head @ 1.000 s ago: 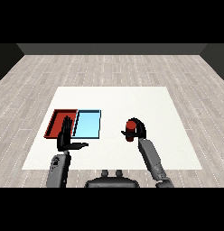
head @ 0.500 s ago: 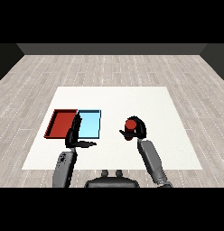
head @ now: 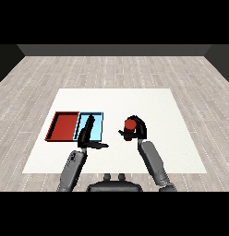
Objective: Pick the red can and put it in the red box
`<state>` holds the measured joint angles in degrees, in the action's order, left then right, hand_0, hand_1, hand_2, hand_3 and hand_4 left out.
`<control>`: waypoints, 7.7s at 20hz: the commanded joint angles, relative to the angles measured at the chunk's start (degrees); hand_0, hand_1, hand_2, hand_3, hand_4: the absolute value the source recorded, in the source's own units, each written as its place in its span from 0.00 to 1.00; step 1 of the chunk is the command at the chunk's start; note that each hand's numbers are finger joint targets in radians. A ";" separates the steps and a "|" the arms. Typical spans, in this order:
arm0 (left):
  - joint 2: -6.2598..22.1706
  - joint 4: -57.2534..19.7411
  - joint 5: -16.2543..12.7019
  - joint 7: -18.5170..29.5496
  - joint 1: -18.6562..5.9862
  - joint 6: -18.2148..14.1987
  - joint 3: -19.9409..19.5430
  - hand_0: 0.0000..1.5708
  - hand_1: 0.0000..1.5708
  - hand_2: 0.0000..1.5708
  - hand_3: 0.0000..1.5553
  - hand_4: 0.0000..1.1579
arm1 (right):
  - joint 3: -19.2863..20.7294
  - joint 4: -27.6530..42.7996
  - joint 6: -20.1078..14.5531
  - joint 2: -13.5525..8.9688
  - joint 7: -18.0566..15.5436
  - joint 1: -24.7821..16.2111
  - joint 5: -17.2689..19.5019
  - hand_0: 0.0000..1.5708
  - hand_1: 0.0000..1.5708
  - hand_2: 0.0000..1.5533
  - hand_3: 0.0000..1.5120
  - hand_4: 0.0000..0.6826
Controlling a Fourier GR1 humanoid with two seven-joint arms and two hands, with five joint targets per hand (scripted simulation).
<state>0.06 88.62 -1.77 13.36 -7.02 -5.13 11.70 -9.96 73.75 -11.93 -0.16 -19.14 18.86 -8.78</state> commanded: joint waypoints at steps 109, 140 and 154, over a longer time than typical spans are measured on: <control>16.18 -0.67 0.28 -12.71 -11.86 -22.89 6.15 1.00 1.00 0.99 0.93 0.96 | 7.15 24.45 -0.39 -13.68 0.71 -12.22 -8.21 0.00 0.00 0.00 0.00 0.00; 26.65 -76.79 10.18 -8.12 -34.31 -19.04 -12.09 0.21 0.21 0.29 0.21 0.62 | 7.87 12.80 5.49 -11.38 -10.84 -17.61 -4.33 0.00 0.00 0.00 0.00 0.00; 29.10 -87.18 15.84 -12.53 -38.31 -10.26 -8.27 0.00 0.00 0.00 0.00 0.00 | 7.43 13.43 6.87 -9.84 -13.47 -16.22 -4.20 0.00 0.00 0.00 0.00 0.00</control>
<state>27.67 3.86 11.66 3.99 -43.26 -18.42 1.40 -2.17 87.29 -5.50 -10.59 -31.95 2.30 -13.04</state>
